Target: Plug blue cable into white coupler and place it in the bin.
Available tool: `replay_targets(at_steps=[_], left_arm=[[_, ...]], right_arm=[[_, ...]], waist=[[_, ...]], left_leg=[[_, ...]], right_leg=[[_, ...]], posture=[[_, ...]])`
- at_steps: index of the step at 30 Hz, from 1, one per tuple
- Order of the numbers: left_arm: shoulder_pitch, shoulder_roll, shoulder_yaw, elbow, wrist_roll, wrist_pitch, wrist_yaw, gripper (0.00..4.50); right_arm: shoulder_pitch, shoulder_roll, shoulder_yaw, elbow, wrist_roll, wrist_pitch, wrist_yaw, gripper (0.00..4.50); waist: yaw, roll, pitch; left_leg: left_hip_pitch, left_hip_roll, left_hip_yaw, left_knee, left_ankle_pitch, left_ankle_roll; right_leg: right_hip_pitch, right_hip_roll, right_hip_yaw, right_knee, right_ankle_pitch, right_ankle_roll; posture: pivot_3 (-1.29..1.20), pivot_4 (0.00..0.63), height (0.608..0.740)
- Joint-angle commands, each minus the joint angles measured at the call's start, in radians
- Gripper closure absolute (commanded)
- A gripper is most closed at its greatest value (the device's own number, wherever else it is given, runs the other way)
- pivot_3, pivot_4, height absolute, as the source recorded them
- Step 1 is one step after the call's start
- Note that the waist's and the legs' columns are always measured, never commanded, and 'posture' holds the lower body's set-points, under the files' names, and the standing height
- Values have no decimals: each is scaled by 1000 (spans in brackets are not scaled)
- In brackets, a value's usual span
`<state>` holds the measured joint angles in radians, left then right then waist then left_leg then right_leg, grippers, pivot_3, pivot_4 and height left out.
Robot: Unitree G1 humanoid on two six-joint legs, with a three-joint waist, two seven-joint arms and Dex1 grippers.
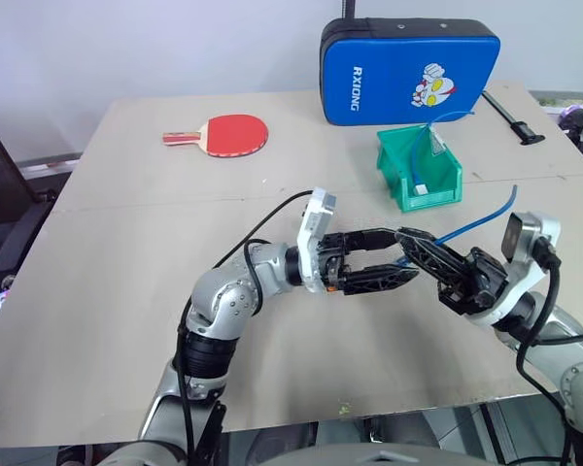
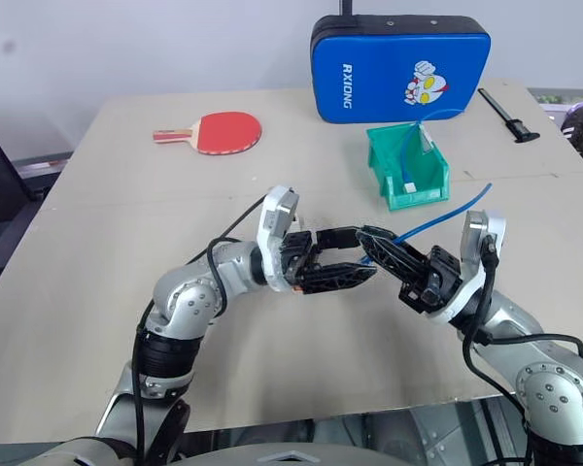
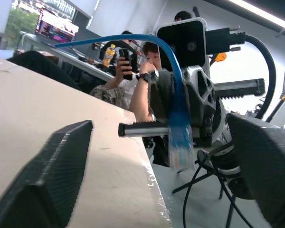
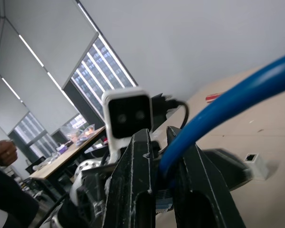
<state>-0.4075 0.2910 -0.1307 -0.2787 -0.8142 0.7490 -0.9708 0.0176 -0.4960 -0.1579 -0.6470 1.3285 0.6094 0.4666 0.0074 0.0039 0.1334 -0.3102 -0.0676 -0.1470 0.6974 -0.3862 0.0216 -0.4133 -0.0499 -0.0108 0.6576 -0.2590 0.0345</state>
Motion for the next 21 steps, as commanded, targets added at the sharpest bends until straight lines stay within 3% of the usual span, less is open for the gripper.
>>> replay_targets(at_steps=[1,4,6,11,16,21], left_arm=[[57,47,72,-89,-16,-14,42,100],[158,72,110,-124,105,-122,139,100],[248,60,122,-127,264,-261,258,100],[388,19,67,-95,567,-534,451,100],[331,-16,18,115,841,-755,649,100],[254,-76,-10,268,939,-829,758,100]], right_arm=[[-16,-7,-40,2,-31,-32,11,4500],[-17,-14,-50,32,-143,-76,37,4500],[-21,-15,-35,50,-250,-123,61,4500],[-72,13,14,86,-412,-200,92,4500],[-113,24,52,124,-494,-221,126,4500],[-130,37,55,140,-514,-222,144,4500]], waist=[[0,0,0],[4,0,0],[6,0,0],[9,0,0],[11,0,0],[8,0,0]], left_leg=[[0,0,0,-1,0,0],[0,0,0,-2,0,0],[0,0,0,-3,0,0],[1,0,1,-7,0,0],[1,0,1,-9,0,0],[0,-1,1,-9,0,0]], right_leg=[[-1,0,0,0,0,0],[-1,0,0,0,0,0],[-1,0,0,-1,0,0],[-2,0,1,-3,0,0],[-2,-1,0,-2,0,0],[-3,-1,0,-2,0,0]], posture=[[0,150,740],[0,150,740],[0,150,740],[0,150,740],[0,150,740],[0,150,740]])
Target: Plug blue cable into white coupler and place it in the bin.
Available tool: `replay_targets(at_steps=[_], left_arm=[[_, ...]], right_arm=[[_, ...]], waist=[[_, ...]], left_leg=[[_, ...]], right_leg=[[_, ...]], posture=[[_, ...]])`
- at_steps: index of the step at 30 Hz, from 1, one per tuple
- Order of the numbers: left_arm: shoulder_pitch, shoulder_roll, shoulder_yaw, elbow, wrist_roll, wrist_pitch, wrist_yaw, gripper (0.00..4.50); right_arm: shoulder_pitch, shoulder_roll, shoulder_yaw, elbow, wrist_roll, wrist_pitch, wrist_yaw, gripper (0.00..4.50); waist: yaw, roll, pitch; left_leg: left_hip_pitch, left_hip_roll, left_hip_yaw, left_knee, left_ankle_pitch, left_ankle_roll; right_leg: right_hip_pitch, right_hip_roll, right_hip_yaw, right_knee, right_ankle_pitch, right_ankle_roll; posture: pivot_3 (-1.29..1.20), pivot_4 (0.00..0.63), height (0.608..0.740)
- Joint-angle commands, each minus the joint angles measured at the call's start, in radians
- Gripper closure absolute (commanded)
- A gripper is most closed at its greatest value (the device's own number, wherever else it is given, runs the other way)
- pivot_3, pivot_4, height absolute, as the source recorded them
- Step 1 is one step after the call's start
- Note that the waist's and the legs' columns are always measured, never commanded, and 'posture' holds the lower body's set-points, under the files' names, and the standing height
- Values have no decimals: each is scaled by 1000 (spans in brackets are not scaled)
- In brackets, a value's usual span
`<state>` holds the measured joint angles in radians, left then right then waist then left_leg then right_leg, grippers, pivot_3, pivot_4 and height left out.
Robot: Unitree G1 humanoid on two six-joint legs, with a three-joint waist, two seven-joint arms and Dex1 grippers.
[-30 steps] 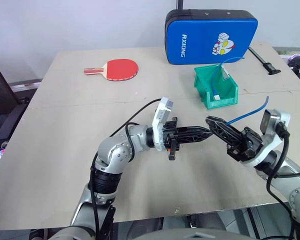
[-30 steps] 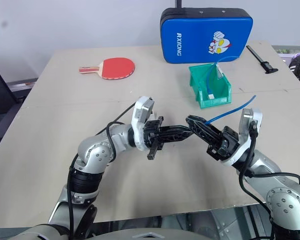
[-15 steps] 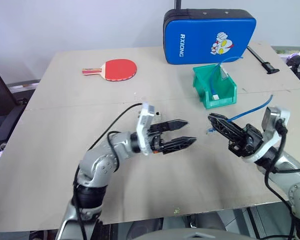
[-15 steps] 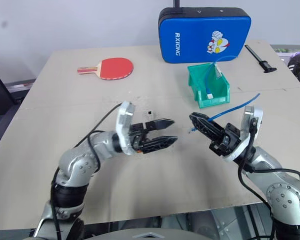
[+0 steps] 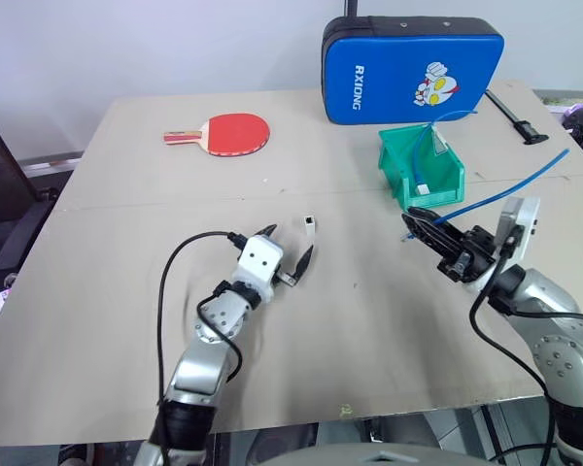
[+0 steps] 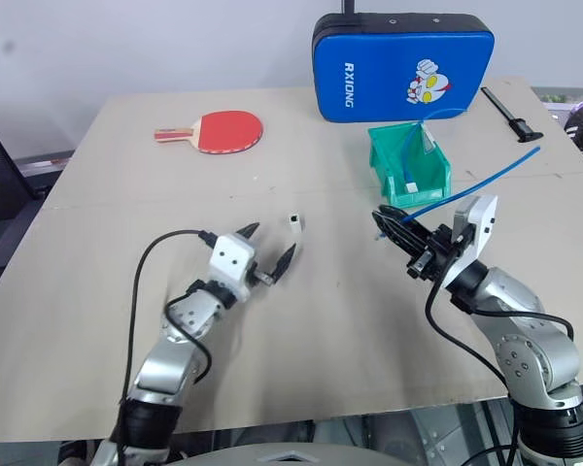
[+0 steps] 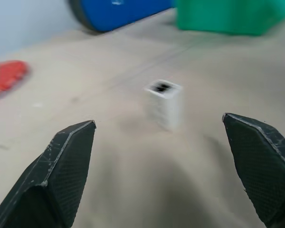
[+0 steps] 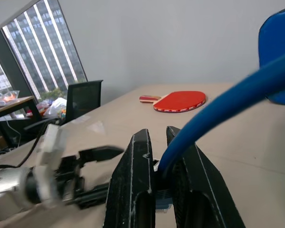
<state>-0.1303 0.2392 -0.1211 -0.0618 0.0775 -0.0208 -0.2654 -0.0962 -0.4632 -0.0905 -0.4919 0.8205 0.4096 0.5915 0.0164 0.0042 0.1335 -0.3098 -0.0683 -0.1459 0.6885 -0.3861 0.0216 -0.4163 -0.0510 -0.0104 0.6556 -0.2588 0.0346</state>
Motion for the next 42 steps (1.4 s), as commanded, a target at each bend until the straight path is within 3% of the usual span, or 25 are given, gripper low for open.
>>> replay_targets(at_steps=[1,6,18,19,20,27,28,42], left_arm=[[-34,-34,-26,78,54,-70,59,100],[-79,-66,-64,163,48,-107,29,100],[-112,-187,-33,279,45,-44,149,100],[-110,-195,-25,281,41,-36,160,633],[-111,-199,-20,287,39,-30,166,843],[-123,-201,-11,307,20,-16,147,4114],[-124,-200,-11,308,16,-19,142,4283],[-108,-121,-31,279,17,-93,50,4283]], right_arm=[[-19,7,-14,-15,-7,-22,20,4500],[-17,17,-24,-21,-12,-19,18,4500],[6,27,-41,-35,-19,-26,11,4500],[6,28,-42,-35,-20,-27,10,4500],[5,28,-42,-34,-21,-28,10,4500],[-1,33,-37,-22,-32,-38,16,4500],[-3,34,-36,-20,-33,-40,17,4500],[-27,60,-14,-6,-52,-46,28,4500]], waist=[[-2,0,0],[-4,0,0],[0,0,-1],[0,0,-1],[0,0,-1],[0,0,-3],[-1,0,-3],[-3,0,-3]], left_leg=[[0,0,0,0,0,0],[0,0,1,0,0,0],[0,0,1,1,0,0],[0,0,1,1,0,0],[1,0,1,1,0,0],[2,0,1,1,0,0],[2,0,1,1,0,0],[2,0,1,1,0,0]], right_leg=[[0,0,0,0,0,0],[-1,0,0,0,0,0],[-1,0,0,2,0,0],[-1,0,0,2,0,0],[-1,-1,0,2,0,0],[0,-1,0,4,0,1],[0,-1,0,4,0,1],[0,-1,0,4,1,1]], posture=[[0,150,740],[0,150,740],[0,150,740],[0,150,740],[0,150,740],[0,150,740],[0,150,740],[0,150,740]])
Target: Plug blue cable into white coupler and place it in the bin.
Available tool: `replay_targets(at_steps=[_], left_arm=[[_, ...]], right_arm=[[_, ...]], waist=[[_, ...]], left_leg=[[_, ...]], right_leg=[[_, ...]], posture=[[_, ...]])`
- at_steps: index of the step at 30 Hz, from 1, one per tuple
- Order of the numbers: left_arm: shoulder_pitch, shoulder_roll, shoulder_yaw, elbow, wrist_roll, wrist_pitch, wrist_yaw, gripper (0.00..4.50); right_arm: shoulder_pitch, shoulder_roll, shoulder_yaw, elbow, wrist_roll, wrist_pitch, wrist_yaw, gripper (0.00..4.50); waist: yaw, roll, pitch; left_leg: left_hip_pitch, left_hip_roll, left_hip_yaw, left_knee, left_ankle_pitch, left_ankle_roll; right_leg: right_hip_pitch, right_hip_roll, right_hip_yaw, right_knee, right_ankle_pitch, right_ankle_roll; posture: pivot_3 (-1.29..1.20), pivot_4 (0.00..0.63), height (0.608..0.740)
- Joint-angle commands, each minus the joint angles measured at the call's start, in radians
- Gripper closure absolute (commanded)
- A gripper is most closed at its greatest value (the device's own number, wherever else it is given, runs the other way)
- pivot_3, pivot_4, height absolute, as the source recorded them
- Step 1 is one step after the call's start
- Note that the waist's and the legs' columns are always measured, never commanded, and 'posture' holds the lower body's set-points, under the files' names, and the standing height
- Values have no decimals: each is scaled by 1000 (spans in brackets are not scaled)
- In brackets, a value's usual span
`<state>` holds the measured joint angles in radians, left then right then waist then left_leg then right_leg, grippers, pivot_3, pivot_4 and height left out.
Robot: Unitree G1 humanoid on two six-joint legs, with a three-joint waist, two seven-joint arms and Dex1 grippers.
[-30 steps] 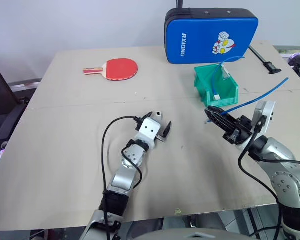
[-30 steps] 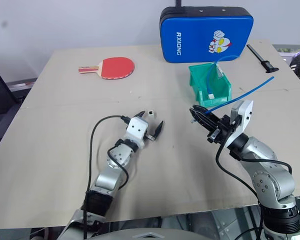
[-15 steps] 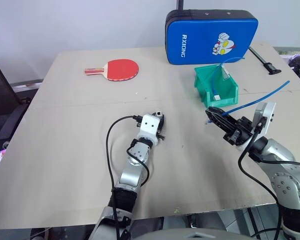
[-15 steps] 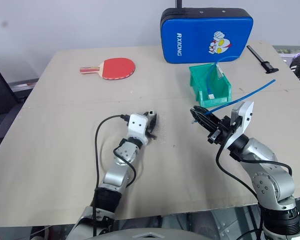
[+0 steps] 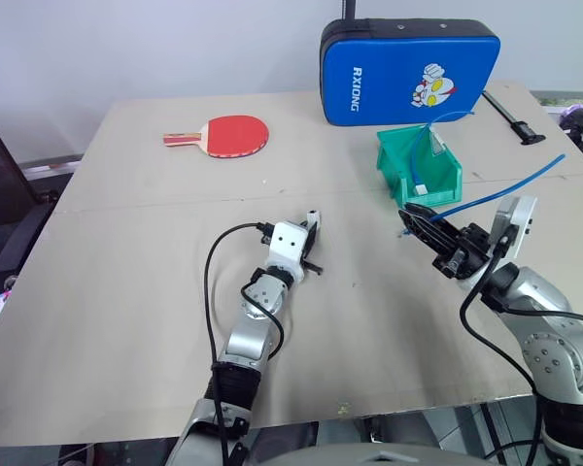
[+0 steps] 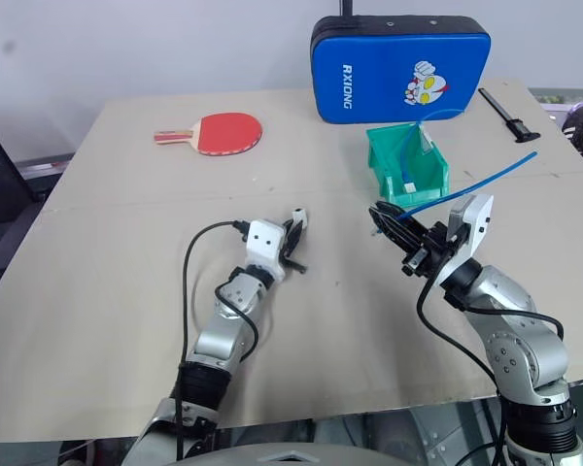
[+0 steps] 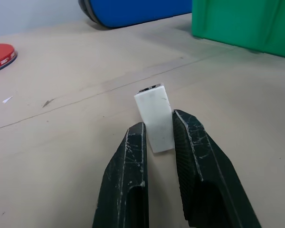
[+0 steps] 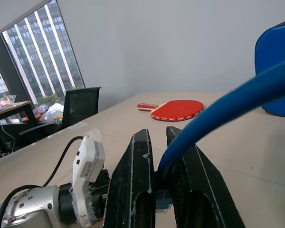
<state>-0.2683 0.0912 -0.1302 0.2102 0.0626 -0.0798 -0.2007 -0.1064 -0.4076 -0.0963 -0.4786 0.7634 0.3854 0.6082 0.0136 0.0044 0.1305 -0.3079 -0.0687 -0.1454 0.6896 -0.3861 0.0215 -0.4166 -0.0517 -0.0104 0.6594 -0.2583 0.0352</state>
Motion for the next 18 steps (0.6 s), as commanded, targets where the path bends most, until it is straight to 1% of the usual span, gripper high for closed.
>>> replay_targets(at_steps=[1,4,9,15,18], left_arm=[[34,35,-28,1,39,-55,-19,4283],[47,52,-38,-42,32,-128,-44,4283],[66,97,-82,-83,9,-244,-146,4283],[65,100,-118,-26,-28,-325,-244,4283],[53,104,-131,-20,-21,-361,-270,4283]], right_arm=[[-18,7,-8,-18,3,-21,12,4500],[-29,14,-1,-17,0,-18,10,4500],[-82,29,16,-2,-5,6,-7,4500],[-192,64,116,57,-89,94,-103,4500],[-234,103,143,85,-89,162,-160,4500]], waist=[[-1,0,0],[-5,0,0],[-3,0,0],[-6,0,0],[-7,0,0]], left_leg=[[0,0,0,0,0,0],[0,0,0,0,0,0],[0,0,0,-1,0,0],[-1,0,0,-1,0,0],[-1,0,0,-1,0,0]], right_leg=[[0,0,0,0,0,0],[-1,1,1,0,0,0],[-1,1,1,-1,0,0],[-1,1,1,-1,0,0],[-2,1,1,-2,0,0]], posture=[[0,150,740],[0,150,740],[0,150,740],[0,150,740],[0,150,740]])
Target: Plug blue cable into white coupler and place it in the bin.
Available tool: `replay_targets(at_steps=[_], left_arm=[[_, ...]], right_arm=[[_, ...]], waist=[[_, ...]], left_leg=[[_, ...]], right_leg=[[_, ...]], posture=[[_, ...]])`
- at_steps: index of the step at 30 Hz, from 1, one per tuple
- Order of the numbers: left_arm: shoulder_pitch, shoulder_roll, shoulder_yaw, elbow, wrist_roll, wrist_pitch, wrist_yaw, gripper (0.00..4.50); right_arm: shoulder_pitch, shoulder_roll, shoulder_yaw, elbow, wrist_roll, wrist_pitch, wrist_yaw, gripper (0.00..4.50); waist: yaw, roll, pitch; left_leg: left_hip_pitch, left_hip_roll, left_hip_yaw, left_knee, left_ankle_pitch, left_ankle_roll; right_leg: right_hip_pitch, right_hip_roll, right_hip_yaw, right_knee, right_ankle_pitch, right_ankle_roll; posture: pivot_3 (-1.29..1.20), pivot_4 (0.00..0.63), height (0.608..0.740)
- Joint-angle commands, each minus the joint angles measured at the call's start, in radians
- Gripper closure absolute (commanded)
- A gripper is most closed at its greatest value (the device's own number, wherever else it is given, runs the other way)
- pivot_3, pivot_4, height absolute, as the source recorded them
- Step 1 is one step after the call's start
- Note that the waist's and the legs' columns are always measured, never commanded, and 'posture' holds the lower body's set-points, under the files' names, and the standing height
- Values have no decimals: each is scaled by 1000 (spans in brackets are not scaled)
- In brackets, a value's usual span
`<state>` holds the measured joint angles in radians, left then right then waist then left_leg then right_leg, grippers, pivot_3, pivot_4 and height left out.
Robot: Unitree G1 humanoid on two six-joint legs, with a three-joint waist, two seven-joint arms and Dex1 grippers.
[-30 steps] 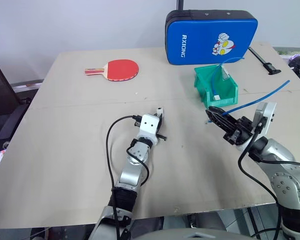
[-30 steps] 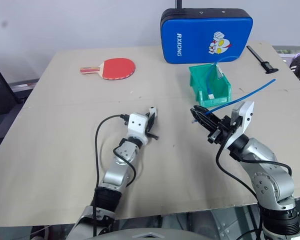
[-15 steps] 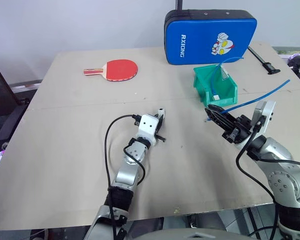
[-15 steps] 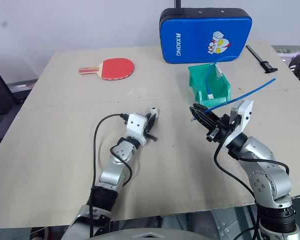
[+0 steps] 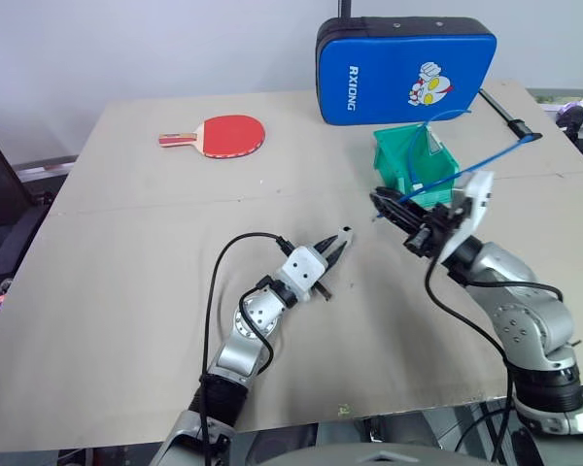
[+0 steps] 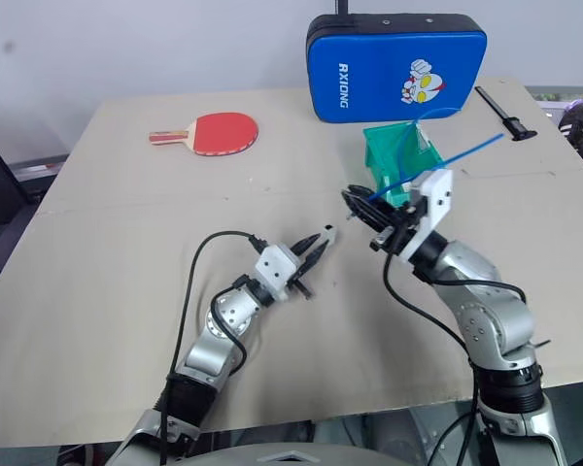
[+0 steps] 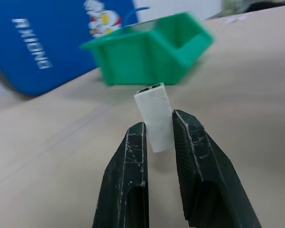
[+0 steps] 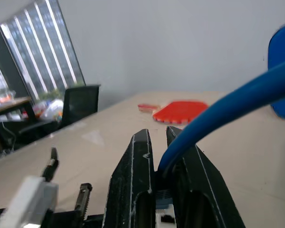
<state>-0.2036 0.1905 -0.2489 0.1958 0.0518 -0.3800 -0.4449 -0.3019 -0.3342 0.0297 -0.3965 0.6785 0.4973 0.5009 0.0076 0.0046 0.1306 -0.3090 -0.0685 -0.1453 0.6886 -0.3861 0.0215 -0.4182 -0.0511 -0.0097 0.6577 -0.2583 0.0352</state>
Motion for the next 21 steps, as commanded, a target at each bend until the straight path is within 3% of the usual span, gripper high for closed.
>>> replay_targets(at_steps=[1,10,21], left_arm=[[-16,7,-14,-4,-2,-76,-29,4283],[-30,9,-18,7,-11,-120,-69,4283],[-49,15,0,47,19,-142,-33,4283]], right_arm=[[-49,44,19,7,4,69,-65,4500],[-169,80,-1,100,20,270,-174,4500],[-182,79,-39,91,12,343,-213,4500]], waist=[[-1,0,0],[-16,0,0],[-22,0,0]], left_leg=[[0,0,0,0,0,0],[-1,0,0,0,0,0],[-1,0,0,0,0,0]], right_leg=[[0,0,0,0,0,0],[-1,0,0,0,0,0],[-1,0,0,0,0,0]], posture=[[0,150,740],[0,150,740],[0,150,740]])
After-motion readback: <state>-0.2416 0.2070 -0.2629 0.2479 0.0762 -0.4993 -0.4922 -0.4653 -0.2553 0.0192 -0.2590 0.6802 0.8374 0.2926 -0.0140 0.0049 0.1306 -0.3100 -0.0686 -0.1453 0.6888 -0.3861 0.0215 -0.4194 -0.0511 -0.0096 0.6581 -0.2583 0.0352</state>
